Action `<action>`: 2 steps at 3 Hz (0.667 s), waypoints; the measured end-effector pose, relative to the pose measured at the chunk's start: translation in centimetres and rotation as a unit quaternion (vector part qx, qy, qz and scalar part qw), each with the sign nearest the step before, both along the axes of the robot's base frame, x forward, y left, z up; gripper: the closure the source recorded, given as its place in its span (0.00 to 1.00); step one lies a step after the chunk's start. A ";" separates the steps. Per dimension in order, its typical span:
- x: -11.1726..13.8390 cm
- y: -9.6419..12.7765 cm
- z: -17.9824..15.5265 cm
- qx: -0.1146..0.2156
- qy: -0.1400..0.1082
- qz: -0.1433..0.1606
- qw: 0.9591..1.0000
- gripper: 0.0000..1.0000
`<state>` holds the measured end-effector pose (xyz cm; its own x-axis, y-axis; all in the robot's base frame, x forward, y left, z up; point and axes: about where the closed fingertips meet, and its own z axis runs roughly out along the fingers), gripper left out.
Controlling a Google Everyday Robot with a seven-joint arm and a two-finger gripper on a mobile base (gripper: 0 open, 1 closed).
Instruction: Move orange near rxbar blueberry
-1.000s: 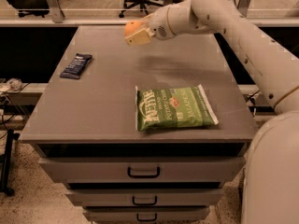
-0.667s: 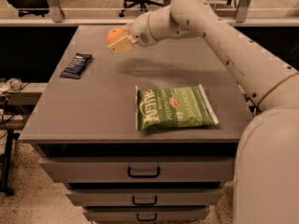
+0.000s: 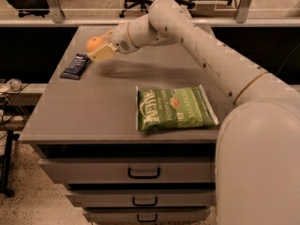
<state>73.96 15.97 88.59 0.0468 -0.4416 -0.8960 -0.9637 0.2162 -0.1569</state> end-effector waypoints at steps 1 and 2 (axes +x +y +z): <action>-0.5 1.5 -1.2 0.003 0.020 0.014 1.000 0.82; -0.9 2.4 -2.2 0.005 0.035 0.022 0.999 0.59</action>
Offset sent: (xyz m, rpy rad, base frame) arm -0.0121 0.0263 -0.0312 0.0154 0.1020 0.0500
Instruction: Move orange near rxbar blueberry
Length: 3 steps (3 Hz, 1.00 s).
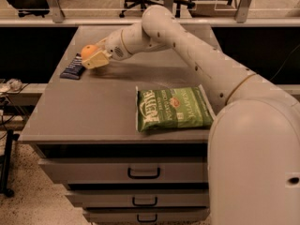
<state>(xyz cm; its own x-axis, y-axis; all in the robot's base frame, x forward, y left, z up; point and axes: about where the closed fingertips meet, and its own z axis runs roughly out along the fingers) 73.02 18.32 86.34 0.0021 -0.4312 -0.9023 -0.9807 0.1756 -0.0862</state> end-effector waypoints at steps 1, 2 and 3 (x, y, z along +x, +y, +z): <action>-0.1 0.3 -0.6 0.003 0.010 0.002 1.000 0.36; -0.3 0.6 -1.0 0.008 0.017 0.004 1.000 0.11; -0.4 0.7 -1.2 0.010 0.021 0.005 1.000 0.00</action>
Offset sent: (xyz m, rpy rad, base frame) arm -0.0021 0.0020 -0.0115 0.0278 0.0462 0.0020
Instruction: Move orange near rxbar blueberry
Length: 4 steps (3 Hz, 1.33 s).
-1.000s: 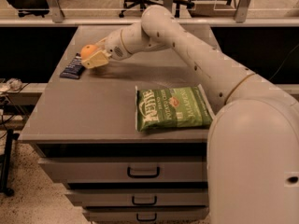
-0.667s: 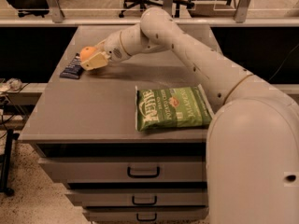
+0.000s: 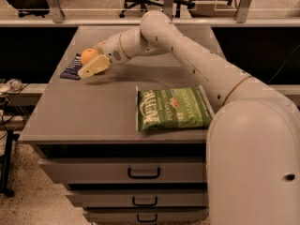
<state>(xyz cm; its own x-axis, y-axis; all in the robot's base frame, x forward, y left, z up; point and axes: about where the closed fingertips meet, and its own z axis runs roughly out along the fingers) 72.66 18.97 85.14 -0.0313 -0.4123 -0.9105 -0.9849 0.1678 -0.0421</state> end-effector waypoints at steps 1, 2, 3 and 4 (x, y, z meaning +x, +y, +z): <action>0.1 -0.5 0.3 0.003 -0.002 -0.004 1.000 0.00; 0.9 -3.5 2.2 0.017 -0.018 -0.023 0.999 0.00; 2.6 -10.9 6.7 0.037 -0.058 -0.060 0.996 0.00; 3.3 -18.2 11.7 0.050 -0.105 -0.102 0.988 0.00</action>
Offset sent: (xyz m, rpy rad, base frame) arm 0.0308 -0.1166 0.0724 0.1049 -0.1193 -0.1497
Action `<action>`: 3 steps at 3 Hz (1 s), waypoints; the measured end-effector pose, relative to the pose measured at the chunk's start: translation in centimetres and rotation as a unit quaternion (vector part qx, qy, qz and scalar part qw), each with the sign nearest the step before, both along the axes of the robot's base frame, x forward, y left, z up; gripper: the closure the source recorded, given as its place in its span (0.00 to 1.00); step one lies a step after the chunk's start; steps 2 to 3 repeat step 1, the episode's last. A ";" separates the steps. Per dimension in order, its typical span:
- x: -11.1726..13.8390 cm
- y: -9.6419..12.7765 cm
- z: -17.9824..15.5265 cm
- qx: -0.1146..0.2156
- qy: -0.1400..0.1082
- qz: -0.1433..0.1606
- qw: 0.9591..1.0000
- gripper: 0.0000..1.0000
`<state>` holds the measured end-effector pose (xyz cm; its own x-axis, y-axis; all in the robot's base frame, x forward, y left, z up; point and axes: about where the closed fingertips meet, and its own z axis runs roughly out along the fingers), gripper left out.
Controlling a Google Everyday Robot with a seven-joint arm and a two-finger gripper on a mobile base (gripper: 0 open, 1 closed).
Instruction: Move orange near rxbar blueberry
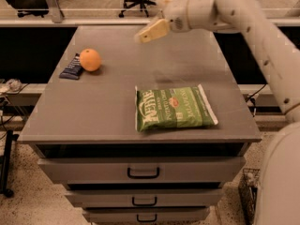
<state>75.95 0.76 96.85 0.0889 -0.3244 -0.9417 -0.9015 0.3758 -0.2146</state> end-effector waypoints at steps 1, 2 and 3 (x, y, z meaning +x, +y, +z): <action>0.2 -0.4 0.5 0.003 -0.005 -0.003 1.000 0.00; 0.2 -0.4 0.5 0.003 -0.005 -0.003 1.000 0.00; 0.2 -0.4 0.5 0.003 -0.005 -0.003 1.000 0.00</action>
Offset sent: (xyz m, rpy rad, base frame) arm 0.0000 0.0000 0.0000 0.0000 0.0000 0.0000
